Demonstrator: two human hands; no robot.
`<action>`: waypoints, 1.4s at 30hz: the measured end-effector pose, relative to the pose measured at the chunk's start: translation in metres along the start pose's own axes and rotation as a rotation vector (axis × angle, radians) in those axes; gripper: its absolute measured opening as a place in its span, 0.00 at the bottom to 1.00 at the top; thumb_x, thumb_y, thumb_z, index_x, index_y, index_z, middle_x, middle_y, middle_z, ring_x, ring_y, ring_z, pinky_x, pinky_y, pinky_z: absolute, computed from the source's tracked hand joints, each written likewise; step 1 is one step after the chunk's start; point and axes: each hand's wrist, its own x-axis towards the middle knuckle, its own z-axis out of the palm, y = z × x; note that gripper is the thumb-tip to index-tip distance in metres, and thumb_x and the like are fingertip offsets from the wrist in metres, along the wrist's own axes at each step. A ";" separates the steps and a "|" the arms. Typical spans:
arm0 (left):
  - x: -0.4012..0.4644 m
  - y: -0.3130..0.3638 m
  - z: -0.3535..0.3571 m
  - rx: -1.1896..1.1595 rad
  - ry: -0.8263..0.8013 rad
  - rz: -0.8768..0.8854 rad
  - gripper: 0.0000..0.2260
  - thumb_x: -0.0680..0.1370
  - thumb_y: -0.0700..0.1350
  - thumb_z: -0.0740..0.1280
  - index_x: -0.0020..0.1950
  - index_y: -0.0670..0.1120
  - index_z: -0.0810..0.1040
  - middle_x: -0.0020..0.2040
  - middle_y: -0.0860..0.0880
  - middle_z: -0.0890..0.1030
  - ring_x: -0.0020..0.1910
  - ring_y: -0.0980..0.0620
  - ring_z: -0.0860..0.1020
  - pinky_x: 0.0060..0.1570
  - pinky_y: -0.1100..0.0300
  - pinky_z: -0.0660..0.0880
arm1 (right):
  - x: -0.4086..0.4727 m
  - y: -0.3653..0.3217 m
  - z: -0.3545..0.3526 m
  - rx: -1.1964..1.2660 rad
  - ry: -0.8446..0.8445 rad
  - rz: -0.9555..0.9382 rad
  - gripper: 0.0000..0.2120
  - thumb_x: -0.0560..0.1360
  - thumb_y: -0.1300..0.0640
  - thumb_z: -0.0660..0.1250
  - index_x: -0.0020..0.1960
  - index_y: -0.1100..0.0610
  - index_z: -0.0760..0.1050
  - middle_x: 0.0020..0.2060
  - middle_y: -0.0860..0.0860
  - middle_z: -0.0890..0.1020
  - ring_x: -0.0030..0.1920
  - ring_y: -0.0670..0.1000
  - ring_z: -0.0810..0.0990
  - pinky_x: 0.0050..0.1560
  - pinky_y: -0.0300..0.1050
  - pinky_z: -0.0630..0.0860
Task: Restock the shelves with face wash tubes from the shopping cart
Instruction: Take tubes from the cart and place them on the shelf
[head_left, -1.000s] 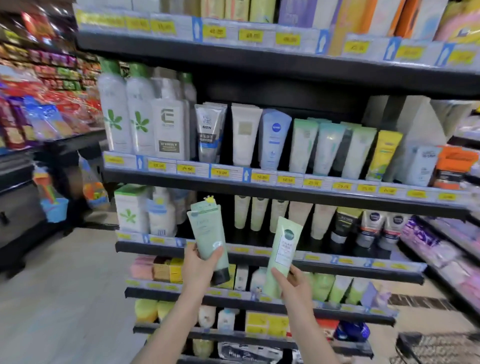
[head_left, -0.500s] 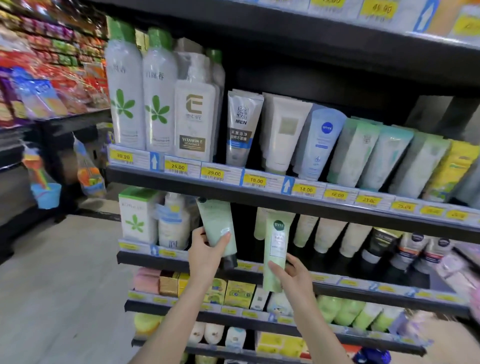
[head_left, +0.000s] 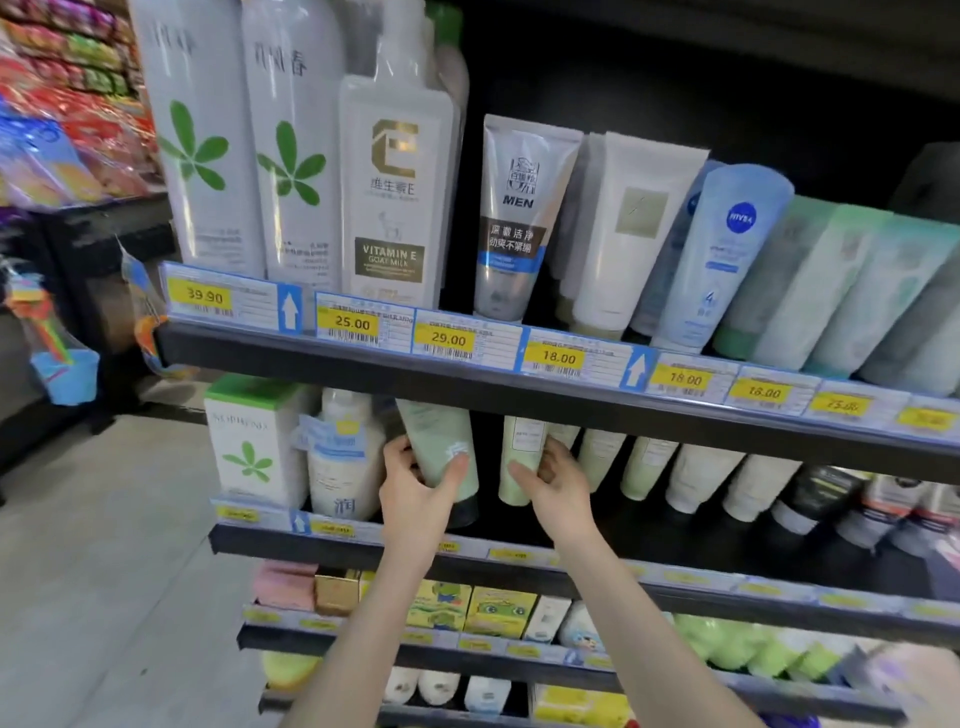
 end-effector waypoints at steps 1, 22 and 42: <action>0.001 -0.001 -0.001 -0.010 0.000 -0.002 0.24 0.72 0.45 0.73 0.63 0.46 0.66 0.52 0.50 0.76 0.50 0.53 0.76 0.49 0.61 0.71 | 0.007 0.003 0.004 -0.007 0.010 0.003 0.22 0.74 0.61 0.68 0.66 0.58 0.68 0.58 0.51 0.77 0.61 0.49 0.75 0.59 0.38 0.69; 0.002 -0.010 -0.006 0.015 -0.042 0.057 0.24 0.71 0.44 0.73 0.63 0.47 0.65 0.51 0.53 0.75 0.46 0.61 0.75 0.41 0.72 0.71 | 0.047 0.032 0.031 -0.190 0.092 0.030 0.24 0.71 0.59 0.72 0.64 0.56 0.67 0.59 0.54 0.78 0.61 0.54 0.76 0.60 0.44 0.71; 0.003 -0.012 -0.005 0.210 -0.019 0.098 0.27 0.70 0.49 0.74 0.65 0.46 0.66 0.57 0.50 0.75 0.58 0.48 0.75 0.58 0.48 0.75 | 0.028 0.024 0.017 -0.499 0.114 0.015 0.20 0.77 0.51 0.63 0.67 0.55 0.66 0.62 0.52 0.77 0.60 0.54 0.77 0.54 0.45 0.74</action>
